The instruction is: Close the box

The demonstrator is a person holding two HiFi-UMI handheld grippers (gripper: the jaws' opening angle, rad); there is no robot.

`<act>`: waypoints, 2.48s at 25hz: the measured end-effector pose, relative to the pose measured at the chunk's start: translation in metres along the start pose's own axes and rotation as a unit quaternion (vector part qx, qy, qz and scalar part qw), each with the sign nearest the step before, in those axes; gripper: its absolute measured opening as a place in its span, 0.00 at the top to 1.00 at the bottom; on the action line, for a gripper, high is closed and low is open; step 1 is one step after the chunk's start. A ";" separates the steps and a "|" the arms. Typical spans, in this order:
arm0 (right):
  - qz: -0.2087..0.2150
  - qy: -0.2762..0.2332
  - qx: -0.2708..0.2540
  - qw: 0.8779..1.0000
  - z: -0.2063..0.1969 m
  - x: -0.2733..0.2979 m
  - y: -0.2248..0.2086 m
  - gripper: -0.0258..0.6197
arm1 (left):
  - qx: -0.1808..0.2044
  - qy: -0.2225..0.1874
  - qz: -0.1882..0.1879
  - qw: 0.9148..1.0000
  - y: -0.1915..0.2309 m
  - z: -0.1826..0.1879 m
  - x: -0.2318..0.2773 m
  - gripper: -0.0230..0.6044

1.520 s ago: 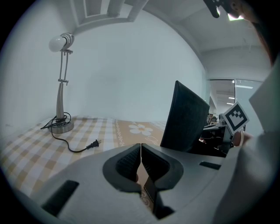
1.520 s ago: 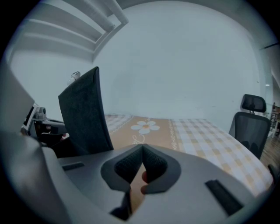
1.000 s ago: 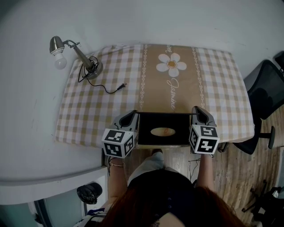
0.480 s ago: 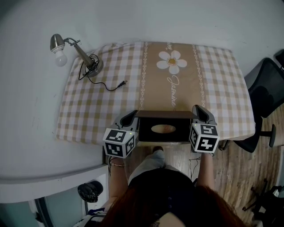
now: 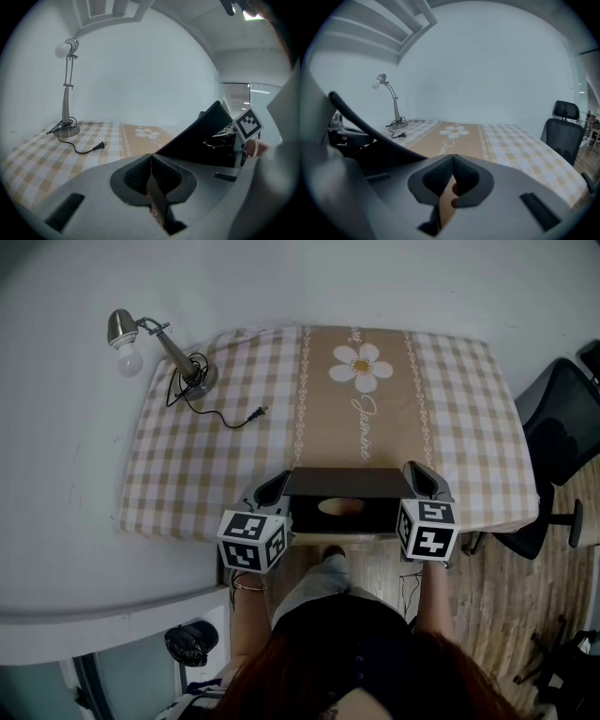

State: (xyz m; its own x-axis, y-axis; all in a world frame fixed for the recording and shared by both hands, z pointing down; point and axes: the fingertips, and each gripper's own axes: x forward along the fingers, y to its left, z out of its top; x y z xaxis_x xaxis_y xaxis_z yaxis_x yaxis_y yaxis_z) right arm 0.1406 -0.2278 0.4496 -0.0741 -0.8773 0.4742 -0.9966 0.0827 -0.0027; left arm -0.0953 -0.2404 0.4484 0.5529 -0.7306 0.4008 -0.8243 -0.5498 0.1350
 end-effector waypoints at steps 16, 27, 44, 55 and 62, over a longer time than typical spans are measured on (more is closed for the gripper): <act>0.017 0.005 -0.011 1.000 -0.010 -0.013 0.010 0.93 | 0.006 -0.001 -0.008 1.000 -0.011 -0.004 -0.010 0.92; 0.029 0.001 -0.014 0.999 -0.014 -0.024 0.015 0.93 | 0.010 -0.005 -0.003 1.000 -0.019 -0.007 -0.021 0.92; 0.067 -0.005 -0.029 0.997 -0.017 -0.042 0.034 0.93 | 0.010 -0.016 0.009 1.000 -0.030 -0.008 -0.043 0.92; 0.078 -0.008 -0.033 0.996 -0.018 -0.053 0.038 0.93 | 0.009 -0.018 0.016 1.000 -0.036 -0.009 -0.054 0.92; 0.084 -0.006 -0.036 0.996 -0.024 -0.061 0.040 0.93 | 0.007 -0.018 0.021 1.000 -0.040 -0.013 -0.060 0.92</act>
State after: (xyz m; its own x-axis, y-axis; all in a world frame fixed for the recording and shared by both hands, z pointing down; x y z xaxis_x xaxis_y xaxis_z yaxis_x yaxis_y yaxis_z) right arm 0.1060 -0.1599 0.4416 -0.2404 -0.8542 0.4610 -0.9649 0.2621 -0.0174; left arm -0.0973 -0.1694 0.4311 0.5213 -0.7678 0.3724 -0.8458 -0.5230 0.1057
